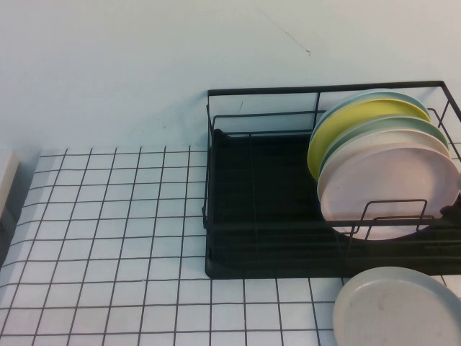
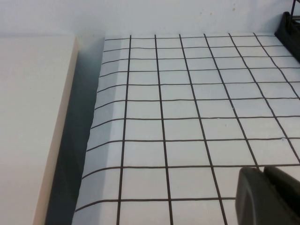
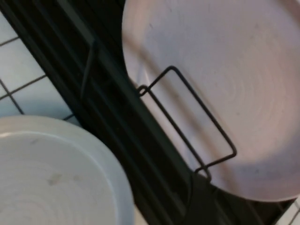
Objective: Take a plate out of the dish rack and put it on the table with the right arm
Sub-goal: Grasp the plate from the shelf
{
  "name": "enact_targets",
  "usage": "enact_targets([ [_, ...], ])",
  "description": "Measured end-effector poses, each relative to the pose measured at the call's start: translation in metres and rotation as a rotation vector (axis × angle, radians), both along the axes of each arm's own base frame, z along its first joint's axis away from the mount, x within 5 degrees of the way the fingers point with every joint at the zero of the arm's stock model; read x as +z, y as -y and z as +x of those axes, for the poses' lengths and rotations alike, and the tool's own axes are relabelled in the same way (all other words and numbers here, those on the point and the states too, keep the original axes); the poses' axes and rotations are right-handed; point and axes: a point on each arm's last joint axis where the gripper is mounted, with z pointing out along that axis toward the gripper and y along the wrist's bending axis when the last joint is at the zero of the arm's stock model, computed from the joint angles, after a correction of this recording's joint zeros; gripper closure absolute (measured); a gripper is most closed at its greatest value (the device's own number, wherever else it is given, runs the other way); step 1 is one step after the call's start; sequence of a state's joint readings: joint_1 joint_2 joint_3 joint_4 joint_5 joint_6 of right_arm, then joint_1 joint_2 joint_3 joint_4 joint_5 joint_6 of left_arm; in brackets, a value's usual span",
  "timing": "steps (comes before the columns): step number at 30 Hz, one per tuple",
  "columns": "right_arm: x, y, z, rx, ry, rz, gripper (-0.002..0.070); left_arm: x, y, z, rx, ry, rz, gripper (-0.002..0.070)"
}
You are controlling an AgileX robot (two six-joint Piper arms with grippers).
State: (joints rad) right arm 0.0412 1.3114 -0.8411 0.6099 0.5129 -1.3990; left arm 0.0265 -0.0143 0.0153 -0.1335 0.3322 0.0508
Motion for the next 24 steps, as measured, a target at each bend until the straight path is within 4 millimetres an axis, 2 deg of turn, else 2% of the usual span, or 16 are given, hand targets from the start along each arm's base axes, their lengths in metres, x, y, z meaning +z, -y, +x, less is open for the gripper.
enact_targets([
  [10, -0.003, 0.003, 0.021, 0.008, 0.17, -0.13, 0.0223, 0.0, 0.0, 0.0, 0.0, 0.0, 0.0, 0.0678],
  [24, -0.038, 0.004, 0.045, -0.028, 0.118, -0.141, 0.0225, 0.0, 0.0, 0.0, 0.0, 0.0, 0.0, 0.0678],
])
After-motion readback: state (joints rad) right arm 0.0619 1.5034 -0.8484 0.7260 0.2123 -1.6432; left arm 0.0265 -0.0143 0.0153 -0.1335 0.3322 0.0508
